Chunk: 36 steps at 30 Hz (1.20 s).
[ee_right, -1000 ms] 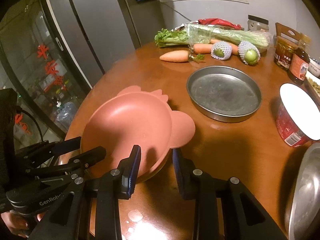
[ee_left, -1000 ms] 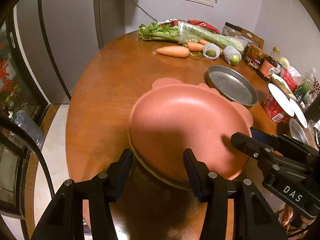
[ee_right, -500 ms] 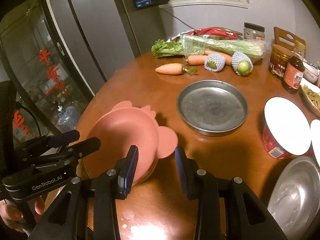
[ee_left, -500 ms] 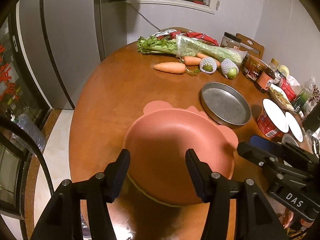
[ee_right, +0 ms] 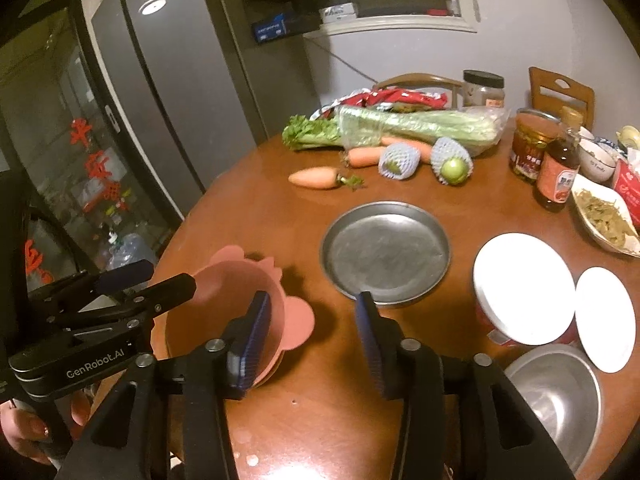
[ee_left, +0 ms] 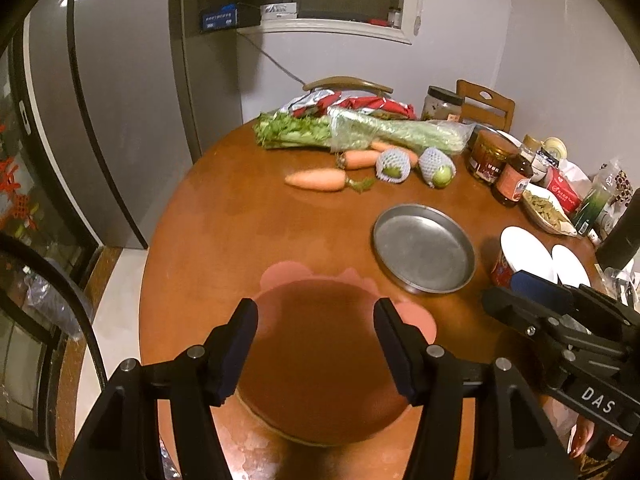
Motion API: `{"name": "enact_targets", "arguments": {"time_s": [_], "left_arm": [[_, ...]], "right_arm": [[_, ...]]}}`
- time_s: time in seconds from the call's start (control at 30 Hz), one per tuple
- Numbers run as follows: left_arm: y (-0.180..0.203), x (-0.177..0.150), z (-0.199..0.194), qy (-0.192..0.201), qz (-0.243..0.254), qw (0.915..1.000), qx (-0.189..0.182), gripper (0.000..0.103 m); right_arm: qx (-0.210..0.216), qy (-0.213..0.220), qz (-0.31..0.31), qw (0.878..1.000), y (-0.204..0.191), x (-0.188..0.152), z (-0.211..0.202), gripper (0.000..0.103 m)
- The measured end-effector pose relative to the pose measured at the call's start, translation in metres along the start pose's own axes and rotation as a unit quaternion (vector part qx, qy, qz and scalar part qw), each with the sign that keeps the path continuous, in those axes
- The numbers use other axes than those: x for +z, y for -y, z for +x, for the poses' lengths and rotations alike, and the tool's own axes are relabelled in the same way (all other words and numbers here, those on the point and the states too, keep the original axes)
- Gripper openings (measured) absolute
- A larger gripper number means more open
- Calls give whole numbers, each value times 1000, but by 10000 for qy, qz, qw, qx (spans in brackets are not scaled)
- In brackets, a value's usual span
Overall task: Organize plates and bowls
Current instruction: 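Move the left tool toward the grey metal tray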
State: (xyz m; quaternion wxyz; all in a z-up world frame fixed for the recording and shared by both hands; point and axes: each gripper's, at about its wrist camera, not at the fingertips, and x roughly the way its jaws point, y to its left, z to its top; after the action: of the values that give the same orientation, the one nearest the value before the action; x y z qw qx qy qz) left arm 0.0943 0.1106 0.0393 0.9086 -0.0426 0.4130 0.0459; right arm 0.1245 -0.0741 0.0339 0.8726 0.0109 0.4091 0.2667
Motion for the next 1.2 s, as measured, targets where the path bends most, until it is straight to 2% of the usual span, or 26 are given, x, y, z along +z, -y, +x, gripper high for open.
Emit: {"name": "enact_targets", "arguments": {"time_s": [0.33, 0.63, 0.9, 1.2], "left_arm": [[26, 28, -5, 217, 309, 9992, -165, 60], [45, 66, 4, 286, 698, 9967, -306, 60], [51, 96, 28, 67, 844, 9952, -494, 61], [52, 102, 74, -324, 870, 9946, -473, 61]], "right_arm": [[-274, 376, 267, 9986, 16, 18, -29, 52], [-403, 621, 669, 9950, 34, 30, -42, 53], [-618, 674, 1033, 9904, 46, 39, -39, 54], [-659, 563, 1191, 9891, 48, 39, -15, 54]]}}
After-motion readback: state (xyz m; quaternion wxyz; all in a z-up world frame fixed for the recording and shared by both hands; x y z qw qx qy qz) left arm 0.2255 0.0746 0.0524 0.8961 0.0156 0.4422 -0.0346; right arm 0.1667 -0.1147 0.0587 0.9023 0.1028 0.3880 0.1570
